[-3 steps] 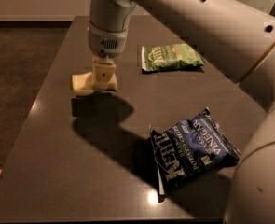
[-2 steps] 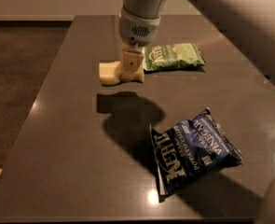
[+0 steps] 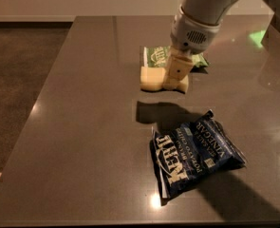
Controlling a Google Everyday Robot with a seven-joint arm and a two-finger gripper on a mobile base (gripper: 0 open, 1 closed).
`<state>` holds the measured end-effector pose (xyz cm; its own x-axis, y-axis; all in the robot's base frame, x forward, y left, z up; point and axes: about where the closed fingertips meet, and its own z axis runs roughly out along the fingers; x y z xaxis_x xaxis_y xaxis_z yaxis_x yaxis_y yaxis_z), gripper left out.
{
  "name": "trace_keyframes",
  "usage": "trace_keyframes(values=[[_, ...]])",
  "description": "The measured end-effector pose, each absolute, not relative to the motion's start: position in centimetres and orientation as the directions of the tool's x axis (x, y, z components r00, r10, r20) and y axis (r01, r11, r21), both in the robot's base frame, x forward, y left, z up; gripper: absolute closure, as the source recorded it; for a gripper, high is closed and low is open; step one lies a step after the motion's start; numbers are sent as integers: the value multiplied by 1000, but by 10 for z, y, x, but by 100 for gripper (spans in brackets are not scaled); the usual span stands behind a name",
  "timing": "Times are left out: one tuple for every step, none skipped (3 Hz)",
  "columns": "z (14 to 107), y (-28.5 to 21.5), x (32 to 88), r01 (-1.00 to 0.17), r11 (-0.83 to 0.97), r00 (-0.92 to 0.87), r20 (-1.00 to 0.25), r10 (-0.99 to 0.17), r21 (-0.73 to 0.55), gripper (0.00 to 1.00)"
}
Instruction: Move sponge near blue chip bag
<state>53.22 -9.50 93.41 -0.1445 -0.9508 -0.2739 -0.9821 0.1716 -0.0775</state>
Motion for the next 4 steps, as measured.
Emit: trace_keyframes(values=[[929, -123, 507, -973, 222, -199, -263, -944, -62, 82], [921, -142, 481, -967, 252, -237, -244, -940, -29, 58], [921, -142, 482, -966, 254, -238, -248, -939, -35, 35], [921, -141, 484, -966, 256, -237, -253, -938, -44, 12]])
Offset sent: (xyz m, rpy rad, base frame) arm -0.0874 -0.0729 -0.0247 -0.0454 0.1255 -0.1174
